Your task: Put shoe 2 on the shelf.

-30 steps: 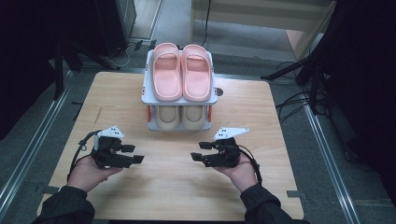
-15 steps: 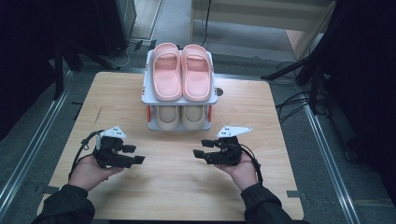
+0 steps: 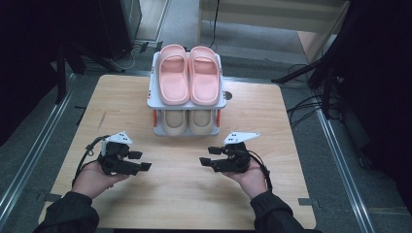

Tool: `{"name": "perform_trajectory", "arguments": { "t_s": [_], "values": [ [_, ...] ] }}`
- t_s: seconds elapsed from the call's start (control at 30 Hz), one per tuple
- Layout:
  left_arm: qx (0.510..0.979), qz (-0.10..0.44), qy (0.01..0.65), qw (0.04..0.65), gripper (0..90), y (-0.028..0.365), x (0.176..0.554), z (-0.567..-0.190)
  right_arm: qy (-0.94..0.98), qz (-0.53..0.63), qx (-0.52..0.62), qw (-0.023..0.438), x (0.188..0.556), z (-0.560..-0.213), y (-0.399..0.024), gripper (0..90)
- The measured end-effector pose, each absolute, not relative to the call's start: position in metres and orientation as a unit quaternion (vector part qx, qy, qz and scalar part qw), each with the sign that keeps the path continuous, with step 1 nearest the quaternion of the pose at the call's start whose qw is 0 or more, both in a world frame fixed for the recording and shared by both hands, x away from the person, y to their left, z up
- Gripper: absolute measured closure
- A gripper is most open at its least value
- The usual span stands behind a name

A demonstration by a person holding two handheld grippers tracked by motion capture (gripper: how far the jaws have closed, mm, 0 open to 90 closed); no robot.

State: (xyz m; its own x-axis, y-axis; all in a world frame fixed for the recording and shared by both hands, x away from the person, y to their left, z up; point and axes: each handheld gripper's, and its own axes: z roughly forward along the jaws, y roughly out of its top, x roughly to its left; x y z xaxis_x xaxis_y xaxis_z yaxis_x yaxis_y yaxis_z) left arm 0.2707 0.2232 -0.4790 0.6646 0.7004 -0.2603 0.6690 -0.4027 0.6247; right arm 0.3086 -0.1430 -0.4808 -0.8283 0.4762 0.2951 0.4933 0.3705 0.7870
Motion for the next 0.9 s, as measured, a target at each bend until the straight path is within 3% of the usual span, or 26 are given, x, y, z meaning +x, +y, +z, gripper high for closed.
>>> {"name": "perform_trajectory", "arguments": {
  "t_s": [0.9],
  "values": [
    [0.835, 0.015, 0.412, 0.364, 34.8, 0.2215, 0.2720, -0.4815, -0.831, -0.473, -0.291, 0.014, 0.3085, -0.4834, -0.1404, 40.2]
  ]
}}
